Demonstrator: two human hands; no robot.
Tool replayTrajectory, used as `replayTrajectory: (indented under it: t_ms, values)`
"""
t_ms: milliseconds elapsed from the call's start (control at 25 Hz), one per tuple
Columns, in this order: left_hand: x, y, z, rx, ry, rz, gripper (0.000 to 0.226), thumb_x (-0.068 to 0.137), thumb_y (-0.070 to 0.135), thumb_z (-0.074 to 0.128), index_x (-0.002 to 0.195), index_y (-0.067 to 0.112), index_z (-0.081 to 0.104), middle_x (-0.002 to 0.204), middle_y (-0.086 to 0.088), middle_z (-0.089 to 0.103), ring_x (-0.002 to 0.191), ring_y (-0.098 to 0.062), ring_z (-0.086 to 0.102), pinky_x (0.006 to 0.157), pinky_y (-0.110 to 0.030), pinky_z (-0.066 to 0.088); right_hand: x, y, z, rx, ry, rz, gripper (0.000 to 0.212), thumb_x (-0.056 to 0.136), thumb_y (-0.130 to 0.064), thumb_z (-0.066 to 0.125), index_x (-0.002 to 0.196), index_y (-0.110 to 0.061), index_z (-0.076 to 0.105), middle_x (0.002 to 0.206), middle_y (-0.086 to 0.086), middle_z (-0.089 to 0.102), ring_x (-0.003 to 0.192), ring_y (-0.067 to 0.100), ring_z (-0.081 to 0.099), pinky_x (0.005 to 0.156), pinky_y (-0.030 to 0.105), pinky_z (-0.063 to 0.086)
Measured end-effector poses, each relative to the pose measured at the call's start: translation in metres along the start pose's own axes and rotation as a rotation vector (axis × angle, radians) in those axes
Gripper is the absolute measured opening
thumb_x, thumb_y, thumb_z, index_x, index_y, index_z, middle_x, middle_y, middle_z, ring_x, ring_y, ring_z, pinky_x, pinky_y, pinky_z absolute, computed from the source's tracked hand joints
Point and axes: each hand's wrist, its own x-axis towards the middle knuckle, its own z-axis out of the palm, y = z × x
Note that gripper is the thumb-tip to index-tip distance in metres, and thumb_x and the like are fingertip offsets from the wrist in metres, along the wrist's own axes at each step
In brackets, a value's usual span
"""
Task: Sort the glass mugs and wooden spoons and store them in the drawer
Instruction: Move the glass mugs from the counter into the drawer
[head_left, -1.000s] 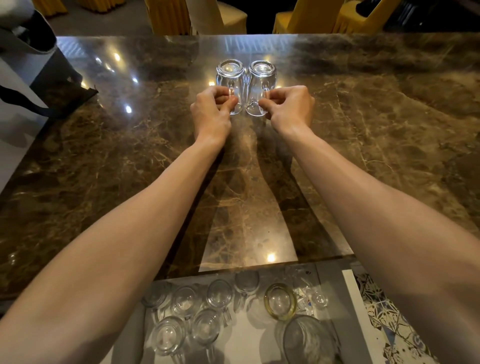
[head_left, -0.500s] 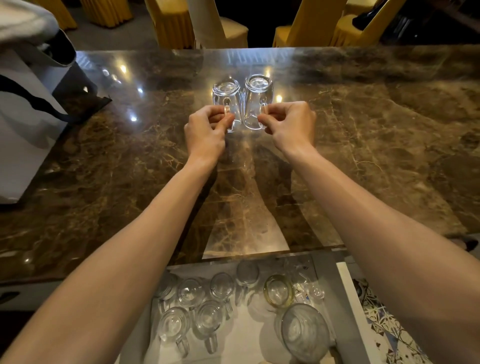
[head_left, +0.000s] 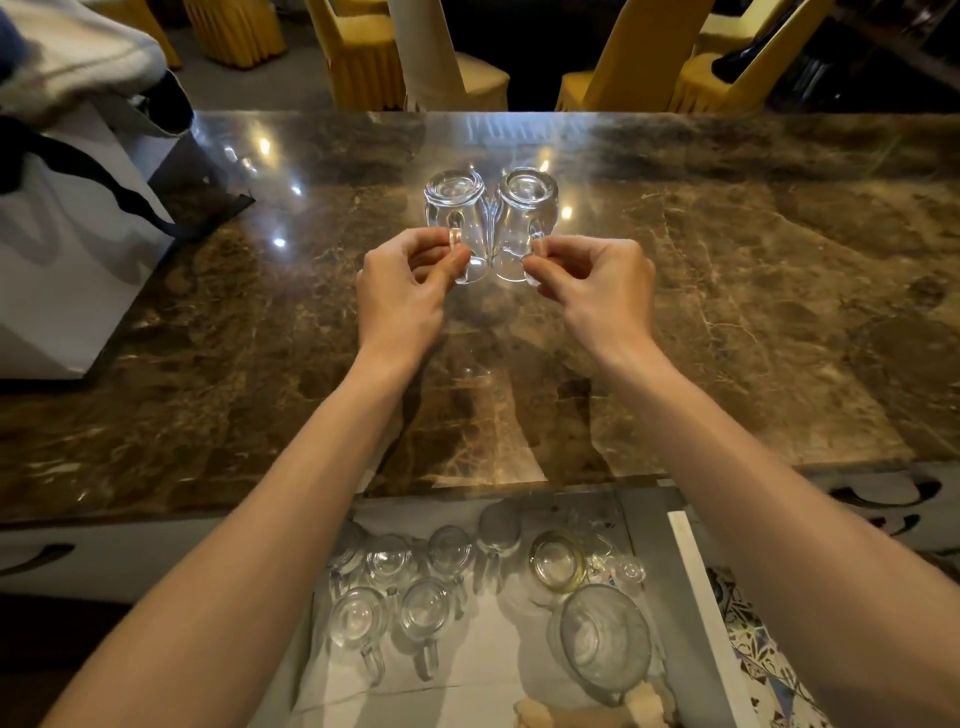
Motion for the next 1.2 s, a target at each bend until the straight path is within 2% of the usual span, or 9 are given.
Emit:
replayTrajectory:
  t_ms: [160, 400, 680, 840, 1040, 1200]
  values:
    - [-0.024, 0.006, -0.018, 0.006, 0.007, -0.002, 0.023, 0.082, 0.016, 0.071, 0.104, 0.01, 0.067, 0.086, 0.004, 0.068, 0.075, -0.001, 0.065, 0.074, -0.016, 0.053, -0.024, -0.007, -0.002, 0.048, -0.03, 0.003, 0.022, 0.076, -0.017, 0.077, 0.097, -0.013, 0.074, 0.082, -0.005, 0.073, 0.076, 0.005, 0.07, 0.076, 0.033, 0.059]
    - [-0.051, 0.018, -0.037, 0.024, 0.02, 0.002, 0.02, 0.081, 0.018, 0.071, 0.101, 0.016, 0.068, 0.084, 0.009, 0.068, 0.073, 0.001, 0.065, 0.073, -0.015, 0.053, -0.055, -0.021, -0.009, 0.07, -0.058, -0.019, 0.021, 0.077, -0.016, 0.076, 0.097, -0.013, 0.074, 0.085, -0.003, 0.074, 0.079, 0.006, 0.07, 0.078, 0.033, 0.058]
    - [-0.083, 0.036, -0.06, 0.014, 0.011, 0.037, 0.021, 0.082, 0.018, 0.071, 0.103, 0.017, 0.067, 0.088, 0.008, 0.069, 0.079, -0.001, 0.066, 0.075, -0.014, 0.052, -0.084, -0.038, -0.025, 0.066, -0.078, -0.063, 0.026, 0.076, -0.016, 0.076, 0.101, -0.01, 0.074, 0.089, -0.004, 0.074, 0.079, 0.001, 0.07, 0.077, 0.022, 0.057]
    - [-0.112, 0.038, -0.06, -0.038, -0.01, -0.005, 0.02, 0.081, 0.014, 0.07, 0.1, 0.018, 0.067, 0.088, 0.007, 0.07, 0.081, -0.002, 0.066, 0.076, -0.014, 0.051, -0.111, -0.032, -0.035, 0.089, -0.094, -0.041, 0.026, 0.076, -0.015, 0.076, 0.102, -0.009, 0.073, 0.089, -0.006, 0.074, 0.081, -0.001, 0.069, 0.078, 0.02, 0.056]
    - [-0.133, 0.043, -0.062, -0.075, -0.012, 0.009, 0.019, 0.08, 0.016, 0.071, 0.097, 0.025, 0.067, 0.083, 0.014, 0.071, 0.081, -0.001, 0.066, 0.075, -0.013, 0.051, -0.133, -0.026, -0.047, 0.104, -0.087, -0.06, 0.027, 0.074, -0.016, 0.078, 0.101, -0.012, 0.073, 0.086, -0.013, 0.072, 0.081, -0.005, 0.068, 0.075, 0.013, 0.054]
    - [-0.157, 0.041, -0.067, -0.074, -0.018, -0.006, 0.021, 0.08, 0.017, 0.072, 0.097, 0.029, 0.067, 0.087, 0.017, 0.071, 0.084, -0.001, 0.066, 0.076, -0.012, 0.05, -0.156, -0.02, -0.047, 0.081, -0.106, -0.04, 0.026, 0.074, -0.017, 0.078, 0.1, -0.016, 0.073, 0.084, -0.017, 0.07, 0.079, -0.008, 0.067, 0.073, 0.009, 0.052]
